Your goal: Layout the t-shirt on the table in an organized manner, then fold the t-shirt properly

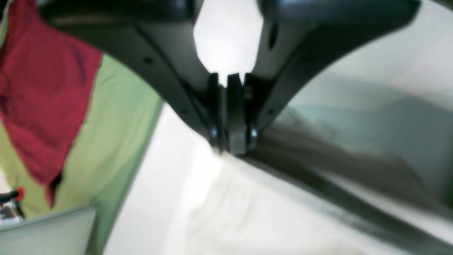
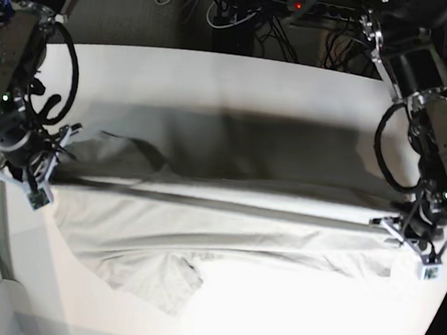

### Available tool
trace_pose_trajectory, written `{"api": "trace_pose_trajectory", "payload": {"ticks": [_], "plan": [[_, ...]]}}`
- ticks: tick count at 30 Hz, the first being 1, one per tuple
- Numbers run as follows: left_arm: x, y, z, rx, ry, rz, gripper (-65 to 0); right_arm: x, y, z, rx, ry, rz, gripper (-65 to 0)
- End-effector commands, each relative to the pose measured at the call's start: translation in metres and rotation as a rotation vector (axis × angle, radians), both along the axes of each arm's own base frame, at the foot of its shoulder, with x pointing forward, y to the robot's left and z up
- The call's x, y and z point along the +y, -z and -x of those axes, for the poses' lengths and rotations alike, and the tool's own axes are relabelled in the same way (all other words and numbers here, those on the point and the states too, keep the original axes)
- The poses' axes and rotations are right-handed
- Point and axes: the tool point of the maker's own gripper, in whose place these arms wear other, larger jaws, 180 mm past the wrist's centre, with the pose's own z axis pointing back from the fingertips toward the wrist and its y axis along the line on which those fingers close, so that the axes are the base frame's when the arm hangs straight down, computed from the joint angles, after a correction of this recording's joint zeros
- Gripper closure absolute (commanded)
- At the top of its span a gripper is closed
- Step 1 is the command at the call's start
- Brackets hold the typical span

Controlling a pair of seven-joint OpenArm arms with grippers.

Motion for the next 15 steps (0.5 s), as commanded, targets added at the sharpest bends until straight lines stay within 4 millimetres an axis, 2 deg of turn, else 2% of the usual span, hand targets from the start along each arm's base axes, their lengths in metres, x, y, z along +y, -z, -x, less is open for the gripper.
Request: {"api": "trace_pose_trajectory", "payload": {"ticks": [1, 4, 10, 12, 15], "plan": [[0.0, -0.024, -0.021, -0.064, 0.016, -0.021, -0.5, -0.007, -0.022, -0.017, -0.069, 0.015, 0.009, 0.0], [-0.018, -0.035, -0.054, -0.074, 0.076, -0.014, -0.5, -0.012, -0.034, -0.044, -0.1, 0.028, -0.022, 0.0], [-0.046, -0.082, -0.135, -0.208, 0.162, 0.018, -0.5, -0.02, -0.068, -0.098, -0.162, 0.051, -0.09, 0.0], [-0.053, -0.1, -0.159, -0.242, 0.183, 0.03, -0.5, -0.026, -0.087, -0.115, -0.193, 0.058, -0.104, 0.0], [-0.062, -0.118, -0.185, -0.275, 0.208, 0.045, -0.5, -0.026, -0.116, -0.141, -0.253, 0.045, -0.143, 0.0]]}}
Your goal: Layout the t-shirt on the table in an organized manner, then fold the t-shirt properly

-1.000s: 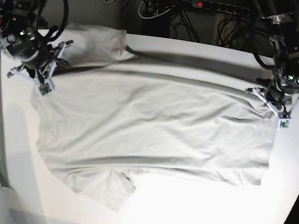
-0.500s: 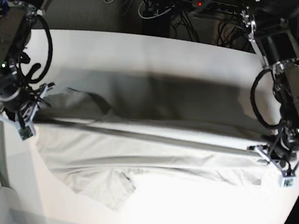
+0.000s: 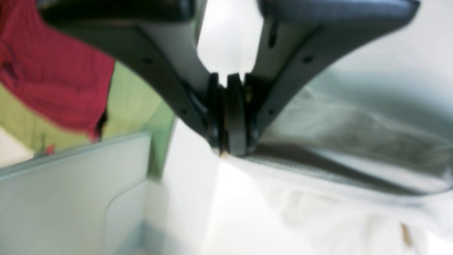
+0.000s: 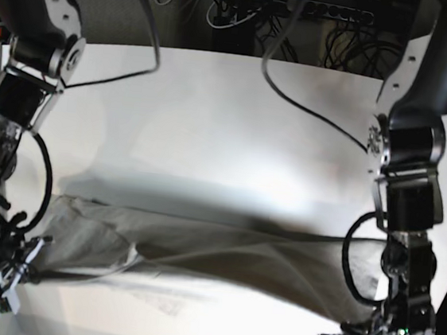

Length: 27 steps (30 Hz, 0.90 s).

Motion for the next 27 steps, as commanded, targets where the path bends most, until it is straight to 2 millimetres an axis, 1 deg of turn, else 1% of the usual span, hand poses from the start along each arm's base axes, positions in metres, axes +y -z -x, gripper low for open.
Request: {"api": "trace_pose_trajectory", "payload": {"ticks": [1, 2, 3, 5, 6, 8, 9, 11, 13, 14, 15, 17, 18, 19, 20, 22, 24, 25, 26, 27], "plan": [[0.0, -0.04, -0.016, -0.092, 0.002, -0.005, -0.5, 0.0, -0.04, -0.017, -0.101, -0.012, -0.004, 0.0], [-0.002, -0.048, -0.024, -0.114, 0.01, -0.003, -0.5, 0.0, -0.05, -0.025, -0.119, -0.017, -0.016, 0.0], [-0.004, -0.056, -0.029, -0.139, 0.015, 0.002, -0.5, -0.004, -0.061, -0.031, -0.139, -0.016, -0.018, 0.0], [-0.008, -0.08, -0.041, -0.214, 0.022, 0.02, -0.5, -0.008, -0.09, -0.043, -0.194, -0.017, -0.033, 0.0], [-0.013, -0.092, -0.045, -0.244, 0.028, 0.03, -0.5, -0.008, -0.1, -0.047, -0.211, -0.019, -0.038, 0.0], [-0.018, -0.109, -0.048, -0.276, 0.034, 0.042, -0.5, -0.009, -0.121, -0.052, -0.244, -0.017, -0.039, 0.0], [-0.018, -0.118, -0.048, -0.285, 0.031, 0.047, -0.5, -0.01, -0.133, -0.053, -0.267, -0.016, -0.038, 0.0], [-0.014, -0.135, -0.043, -0.306, 0.023, 0.044, -0.5, -0.017, -0.147, -0.052, -0.287, -0.003, -0.029, 0.0], [-0.009, -0.152, -0.034, -0.333, 0.01, 0.038, -0.5, -0.027, -0.154, -0.047, -0.288, 0.021, -0.013, 0.0], [-0.004, -0.157, -0.027, -0.345, 0.0, 0.034, -0.5, -0.03, -0.155, -0.042, -0.285, 0.032, 0.005, 0.0], [0.002, -0.156, -0.019, -0.344, -0.014, 0.028, -0.5, -0.03, -0.153, -0.036, -0.285, 0.04, 0.026, 0.0], [0.013, -0.141, -0.002, -0.321, -0.042, 0.013, -0.5, -0.03, -0.141, -0.02, -0.262, 0.057, 0.073, 0.0], [0.018, -0.128, 0.009, -0.304, -0.055, 0.001, -0.5, -0.028, -0.132, -0.009, -0.249, 0.063, 0.102, 0.0], [0.029, -0.117, 0.02, -0.295, -0.077, -0.017, -0.5, -0.026, -0.123, 0.003, -0.236, 0.07, 0.131, 0.0], [0.038, -0.1, 0.031, -0.274, -0.095, -0.034, -0.6, -0.022, -0.113, 0.016, -0.221, 0.074, 0.161, 0.0], [0.047, -0.071, 0.051, -0.239, -0.111, -0.063, -0.6, -0.007, -0.087, 0.039, -0.194, 0.056, 0.191, 0.0], [0.052, -0.035, 0.071, -0.18, -0.117, -0.084, -0.6, -0.004, -0.058, 0.064, -0.153, 0.055, 0.204, 0.0], [0.052, -0.022, 0.079, -0.158, -0.116, -0.09, -0.6, 0.003, -0.04, 0.074, -0.126, 0.042, 0.181, 0.0], [0.053, -0.012, 0.085, -0.142, -0.12, -0.091, -0.6, 0.011, -0.027, 0.08, -0.109, 0.025, 0.158, 0.0], [0.055, -0.002, 0.093, -0.12, -0.124, -0.088, -0.6, 0.014, -0.015, 0.087, -0.092, 0.018, 0.142, 0.0]]}}
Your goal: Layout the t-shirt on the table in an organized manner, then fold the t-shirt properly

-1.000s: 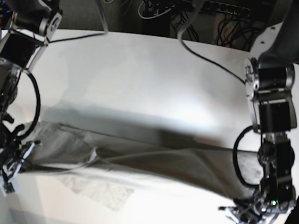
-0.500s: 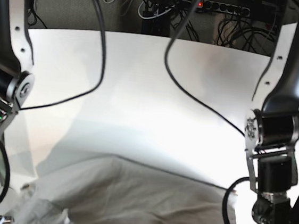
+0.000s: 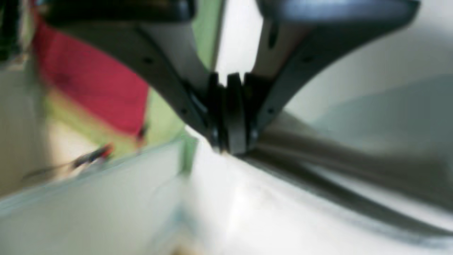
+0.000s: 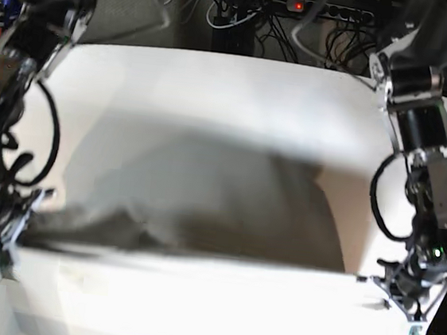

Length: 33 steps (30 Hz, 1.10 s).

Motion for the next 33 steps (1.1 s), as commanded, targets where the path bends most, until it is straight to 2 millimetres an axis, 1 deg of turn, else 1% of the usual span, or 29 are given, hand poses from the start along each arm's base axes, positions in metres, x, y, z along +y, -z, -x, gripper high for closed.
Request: {"api": "trace_pose_trajectory", "payload": {"ticks": [1, 3, 4, 5, 7, 8, 12, 14, 15, 16, 17, 19, 20, 22, 24, 26, 28, 29, 31, 33], "plan": [[0.005, -0.027, -0.003, -0.088, -0.007, -0.005, -0.6, -0.001, -0.01, 0.0, -0.049, -0.006, -0.004, 0.0], [0.004, -0.019, 0.012, -0.087, -0.002, 0.012, -0.6, -0.003, 0.012, 0.014, -0.001, -0.002, -0.014, 0.0], [0.003, -0.01, 0.022, -0.063, -0.001, 0.021, -0.6, -0.002, 0.023, 0.022, 0.023, -0.002, -0.019, 0.0], [0.008, -0.003, 0.035, -0.036, -0.007, 0.019, -0.6, -0.001, 0.033, 0.029, 0.045, -0.003, -0.027, 0.0], [0.013, 0.005, 0.05, 0.005, -0.011, 0.025, -0.6, -0.006, 0.046, 0.041, 0.068, 0.014, -0.038, 0.0], [0.013, 0.006, 0.055, 0.014, -0.006, 0.032, -0.6, -0.007, 0.05, 0.044, 0.073, 0.015, -0.043, 0.0], [0.022, 0.024, 0.081, 0.086, 0.013, 0.015, -0.6, -0.014, 0.064, 0.059, 0.113, 0.033, -0.038, 0.0], [0.025, 0.028, 0.087, 0.098, 0.02, 0.013, -0.6, -0.023, 0.063, 0.063, 0.119, 0.049, -0.021, 0.0], [0.027, 0.028, 0.087, 0.1, 0.02, 0.01, -0.6, -0.024, 0.062, 0.062, 0.117, 0.048, -0.015, 0.0], [0.029, 0.027, 0.086, 0.102, 0.019, 0.004, -0.6, -0.025, 0.059, 0.06, 0.111, 0.048, -0.011, 0.0], [0.031, 0.027, 0.085, 0.105, 0.019, -0.002, -0.6, -0.026, 0.052, 0.055, 0.09, 0.046, -0.006, 0.0], [0.03, 0.014, 0.074, 0.072, 0.021, 0.002, -0.6, -0.028, 0.041, 0.044, 0.057, 0.048, -0.004, 0.0], [0.031, 0.002, 0.065, 0.041, 0.016, 0.002, -0.6, -0.031, 0.034, 0.037, 0.04, 0.053, 0.0, 0.0], [0.026, -0.014, 0.044, 0.003, 0.025, 0.022, -0.6, -0.04, 0.016, 0.018, 0.0, 0.071, 0.015, 0.0], [0.014, -0.032, 0.008, -0.014, 0.061, 0.041, -0.5, -0.045, -0.006, -0.016, -0.036, 0.083, 0.027, 0.0], [0.002, -0.051, -0.026, -0.021, 0.095, 0.058, -0.5, -0.055, -0.03, -0.049, -0.055, 0.104, 0.047, 0.0], [-0.015, -0.078, -0.062, -0.069, 0.135, 0.082, -0.5, -0.061, -0.055, -0.083, -0.076, 0.106, 0.042, 0.0], [-0.026, -0.089, -0.078, -0.091, 0.156, 0.095, -0.5, -0.063, -0.07, -0.099, -0.097, 0.102, 0.03, 0.0], [-0.037, -0.108, -0.104, -0.133, 0.173, 0.104, -0.5, -0.074, -0.093, -0.122, -0.117, 0.112, 0.017, 0.0], [-0.043, -0.122, -0.128, -0.175, 0.177, 0.091, -0.5, -0.068, -0.116, -0.148, -0.149, 0.083, -0.013, 0.0]]}}
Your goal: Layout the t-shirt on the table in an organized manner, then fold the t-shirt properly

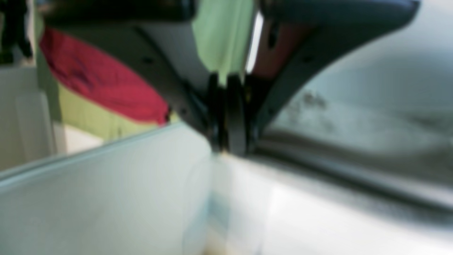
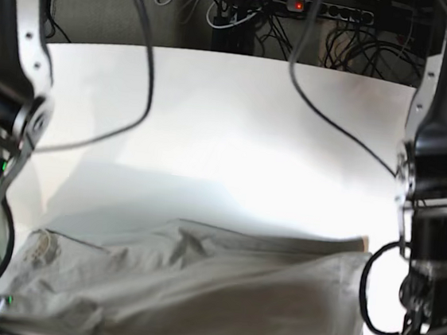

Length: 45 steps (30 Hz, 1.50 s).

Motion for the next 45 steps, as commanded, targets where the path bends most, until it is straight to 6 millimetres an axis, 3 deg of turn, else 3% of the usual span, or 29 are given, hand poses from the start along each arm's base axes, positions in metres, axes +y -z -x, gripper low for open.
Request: {"api": "trace_pose_trajectory", "payload": {"ticks": [1, 4, 7, 12, 15, 20, 24, 26, 29, 32, 36, 42, 45], "plan": [[-0.001, -0.029, -0.014, -0.071, -0.012, -0.009, -0.5, 0.002, -0.044, -0.016, -0.104, -0.017, -0.008, 0.0], [-0.017, -0.039, -0.036, -0.115, -0.002, 0.001, -0.5, 0.009, -0.077, -0.044, -0.174, -0.074, -0.075, 0.0], [-0.018, -0.051, -0.048, -0.165, -0.006, 0.033, -0.5, 0.009, -0.113, -0.058, -0.242, -0.108, -0.118, 0.0], [-0.034, -0.092, -0.06, -0.306, 0.013, 0.078, -0.5, 0.023, -0.087, -0.074, -0.241, -0.176, -0.202, 0.0], [-0.031, -0.122, -0.06, -0.37, 0.0, 0.151, -0.5, 0.028, -0.078, -0.078, -0.242, -0.195, -0.23, 0.0], [-0.016, -0.127, -0.059, -0.391, -0.036, 0.239, -0.5, 0.03, -0.086, -0.079, -0.281, -0.21, -0.233, 0.0], [-0.012, -0.126, -0.058, -0.388, -0.044, 0.244, -0.5, 0.025, -0.104, -0.074, -0.314, -0.194, -0.203, 0.0], [0.003, -0.092, -0.054, -0.336, -0.071, 0.23, -0.5, 0.02, -0.12, -0.068, -0.334, -0.176, -0.174, 0.0], [0.014, -0.057, -0.046, -0.301, -0.089, 0.21, -0.5, 0.007, -0.166, -0.047, -0.436, -0.15, -0.132, 0.0], [0.014, -0.037, -0.035, -0.302, -0.087, 0.188, -0.5, 0.008, -0.156, -0.034, -0.449, -0.149, -0.105, 0.0], [0.006, -0.052, -0.027, -0.323, -0.063, 0.154, -0.6, 0.009, -0.149, -0.03, -0.453, -0.152, -0.089, 0.0], [0.002, -0.096, -0.021, -0.391, -0.046, 0.129, -0.6, 0.009, -0.164, -0.03, -0.476, -0.154, -0.088, 0.0], [-0.003, -0.108, -0.024, -0.406, -0.039, 0.135, -0.6, 0.009, -0.166, -0.033, -0.476, -0.158, -0.101, 0.0]]}}
